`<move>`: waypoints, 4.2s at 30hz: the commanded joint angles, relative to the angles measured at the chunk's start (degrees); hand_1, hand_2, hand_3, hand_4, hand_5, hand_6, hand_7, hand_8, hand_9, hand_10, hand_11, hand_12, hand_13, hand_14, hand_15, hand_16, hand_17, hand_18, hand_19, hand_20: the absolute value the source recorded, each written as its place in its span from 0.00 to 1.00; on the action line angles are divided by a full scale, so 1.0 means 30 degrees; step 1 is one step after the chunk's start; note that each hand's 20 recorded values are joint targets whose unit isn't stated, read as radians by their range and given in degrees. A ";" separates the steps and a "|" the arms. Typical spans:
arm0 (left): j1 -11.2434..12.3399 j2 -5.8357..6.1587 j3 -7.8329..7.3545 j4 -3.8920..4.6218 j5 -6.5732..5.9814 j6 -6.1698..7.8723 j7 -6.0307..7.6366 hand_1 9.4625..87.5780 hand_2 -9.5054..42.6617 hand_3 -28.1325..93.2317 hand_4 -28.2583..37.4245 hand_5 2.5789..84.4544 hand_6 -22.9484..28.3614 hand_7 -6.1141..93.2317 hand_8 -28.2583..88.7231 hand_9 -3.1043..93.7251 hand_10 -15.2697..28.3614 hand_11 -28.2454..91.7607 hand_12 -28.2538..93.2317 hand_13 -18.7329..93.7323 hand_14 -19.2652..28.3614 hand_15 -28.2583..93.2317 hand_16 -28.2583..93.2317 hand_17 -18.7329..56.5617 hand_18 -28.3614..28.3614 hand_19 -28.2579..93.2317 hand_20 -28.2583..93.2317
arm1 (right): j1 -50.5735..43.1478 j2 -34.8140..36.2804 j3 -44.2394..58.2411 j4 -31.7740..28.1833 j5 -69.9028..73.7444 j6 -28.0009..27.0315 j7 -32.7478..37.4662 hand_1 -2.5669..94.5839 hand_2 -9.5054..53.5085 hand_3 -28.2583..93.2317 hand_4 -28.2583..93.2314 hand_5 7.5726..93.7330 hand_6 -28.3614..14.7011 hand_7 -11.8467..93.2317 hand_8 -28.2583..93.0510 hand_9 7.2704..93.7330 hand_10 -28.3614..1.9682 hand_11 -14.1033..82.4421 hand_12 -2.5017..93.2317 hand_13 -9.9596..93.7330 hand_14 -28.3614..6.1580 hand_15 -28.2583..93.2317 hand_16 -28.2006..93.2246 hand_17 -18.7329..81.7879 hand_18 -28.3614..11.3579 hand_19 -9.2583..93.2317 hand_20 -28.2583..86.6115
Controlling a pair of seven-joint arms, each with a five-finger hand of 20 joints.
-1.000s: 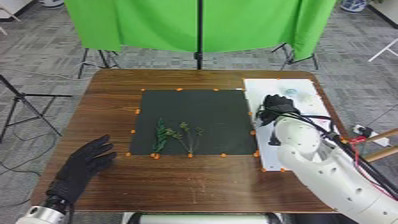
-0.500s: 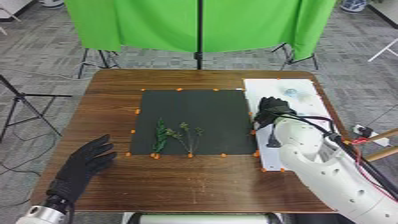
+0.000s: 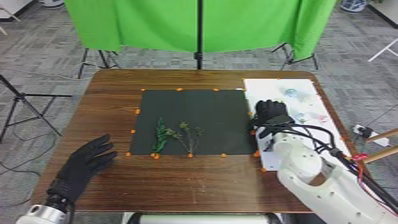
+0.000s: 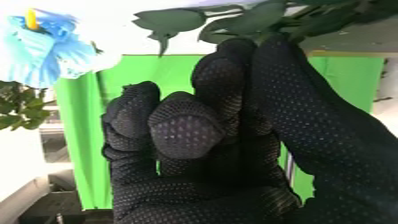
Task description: Arrange flowers
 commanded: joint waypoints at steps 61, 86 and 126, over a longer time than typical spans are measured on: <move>0.0009 -0.0281 0.0019 0.0371 0.0171 -0.0272 -0.0887 0.20 0.19 0.81 0.00 0.33 0.53 0.26 0.15 0.31 0.62 0.41 0.35 0.36 0.73 0.54 0.20 0.13 0.89 0.67 0.23 | -0.2249 0.0229 0.1336 -0.1232 0.1279 0.2497 0.0378 0.52 0.00 1.00 0.06 0.66 0.48 0.85 0.05 0.90 0.68 0.48 0.57 0.88 0.77 0.78 0.56 0.55 0.24 0.91 0.60; -0.0111 -0.0261 0.0004 0.0411 0.0166 -0.0442 -0.1134 0.20 0.19 0.81 0.00 0.33 0.53 0.26 0.15 0.31 0.62 0.41 0.35 0.36 0.73 0.54 0.20 0.13 0.89 0.67 0.23 | -0.0077 -0.0890 0.0171 -0.0275 0.0765 -0.3325 0.4829 0.15 0.00 0.85 0.00 0.40 0.42 0.78 0.00 0.54 0.36 0.82 0.43 0.73 0.58 0.88 0.50 0.45 0.17 0.85 0.67; -0.0006 -0.0361 -0.0101 0.0427 0.0235 -0.0681 -0.1321 0.20 0.19 0.81 0.00 0.33 0.52 0.26 0.15 0.30 0.62 0.41 0.35 0.36 0.73 0.54 0.20 0.13 0.89 0.67 0.23 | -0.2379 -0.0928 0.2669 -0.0426 0.6776 -0.3165 -0.0857 0.44 0.04 1.00 0.08 0.90 0.54 0.47 0.26 0.91 0.69 0.60 0.39 0.93 0.82 0.78 0.46 0.53 0.25 0.93 0.60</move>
